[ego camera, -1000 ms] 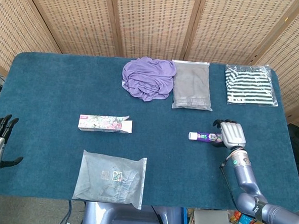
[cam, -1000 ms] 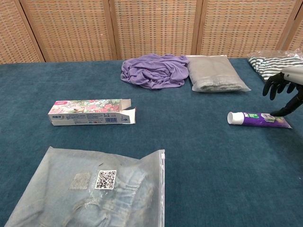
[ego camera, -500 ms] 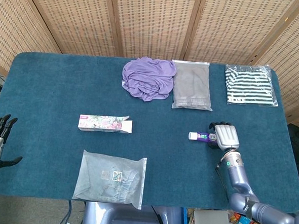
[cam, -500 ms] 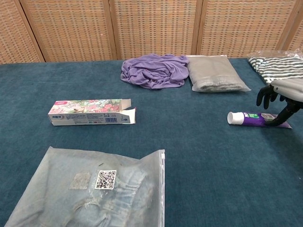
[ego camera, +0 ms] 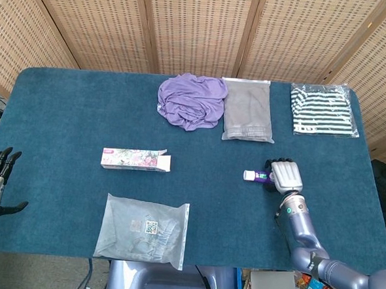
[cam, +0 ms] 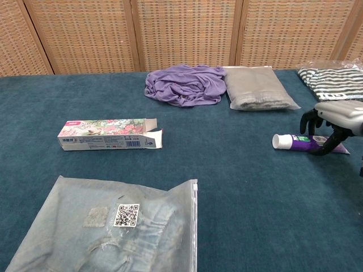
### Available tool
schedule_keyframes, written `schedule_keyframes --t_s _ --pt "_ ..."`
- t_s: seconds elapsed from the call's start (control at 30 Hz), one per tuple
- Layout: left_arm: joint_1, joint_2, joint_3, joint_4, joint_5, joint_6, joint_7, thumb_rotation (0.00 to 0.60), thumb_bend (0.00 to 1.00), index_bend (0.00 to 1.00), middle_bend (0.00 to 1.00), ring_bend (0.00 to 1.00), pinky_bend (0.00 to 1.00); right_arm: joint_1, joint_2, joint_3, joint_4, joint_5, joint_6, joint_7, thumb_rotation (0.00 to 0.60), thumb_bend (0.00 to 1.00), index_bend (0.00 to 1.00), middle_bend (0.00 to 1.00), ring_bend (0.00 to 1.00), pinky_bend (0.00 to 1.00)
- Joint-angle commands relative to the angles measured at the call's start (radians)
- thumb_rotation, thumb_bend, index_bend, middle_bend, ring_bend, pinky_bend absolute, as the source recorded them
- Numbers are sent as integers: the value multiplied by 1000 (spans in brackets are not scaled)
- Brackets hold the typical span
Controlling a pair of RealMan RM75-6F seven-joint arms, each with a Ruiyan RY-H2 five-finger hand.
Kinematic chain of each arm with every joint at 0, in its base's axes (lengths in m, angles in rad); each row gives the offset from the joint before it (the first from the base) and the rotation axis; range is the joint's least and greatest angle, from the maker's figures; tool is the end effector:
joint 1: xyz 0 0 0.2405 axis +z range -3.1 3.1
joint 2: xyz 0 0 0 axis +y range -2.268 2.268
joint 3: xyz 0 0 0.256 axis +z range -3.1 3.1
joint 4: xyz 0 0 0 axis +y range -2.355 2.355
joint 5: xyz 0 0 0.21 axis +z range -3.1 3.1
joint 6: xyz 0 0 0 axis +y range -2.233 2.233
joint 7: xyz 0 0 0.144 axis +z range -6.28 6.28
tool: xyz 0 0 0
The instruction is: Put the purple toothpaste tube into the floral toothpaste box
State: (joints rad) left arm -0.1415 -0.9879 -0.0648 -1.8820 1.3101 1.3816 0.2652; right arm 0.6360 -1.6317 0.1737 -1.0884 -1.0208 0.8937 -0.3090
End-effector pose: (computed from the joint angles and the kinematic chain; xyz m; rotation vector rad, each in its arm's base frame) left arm -0.2829 0.1935 0.1706 -1.3972 -0.9344 -0.7119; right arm -0.2679 -0.3663 -0.0049 1.6341 -0.9836 0.6230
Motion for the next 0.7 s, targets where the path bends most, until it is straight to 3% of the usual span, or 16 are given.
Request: schedule_keyframes --t_s 0.03,0.37,0.6,0.7 --pt "-1 -1 0 1 -4 -2 1 600 46 0 0 0 0 1 -5 -1 6 -4 -2 1 600 335 393 427 306 266" --pt "-9 -8 0 3 -21 -13 13 600 46 0 0 0 0 -5 7 -20 0 -48 7 -6 600 470 582 596 421 295" --pt "-36 -5 -13 2 -34 -45 16 600 46 0 0 0 0 -28 90 -31 -97 -133 71 33 600 505 595 609 428 295" --pt "-91 -1 -47 11 -55 -99 27 600 46 0 0 0 0 -41 152 -29 -172 -174 109 52 600 520 595 610 428 295"
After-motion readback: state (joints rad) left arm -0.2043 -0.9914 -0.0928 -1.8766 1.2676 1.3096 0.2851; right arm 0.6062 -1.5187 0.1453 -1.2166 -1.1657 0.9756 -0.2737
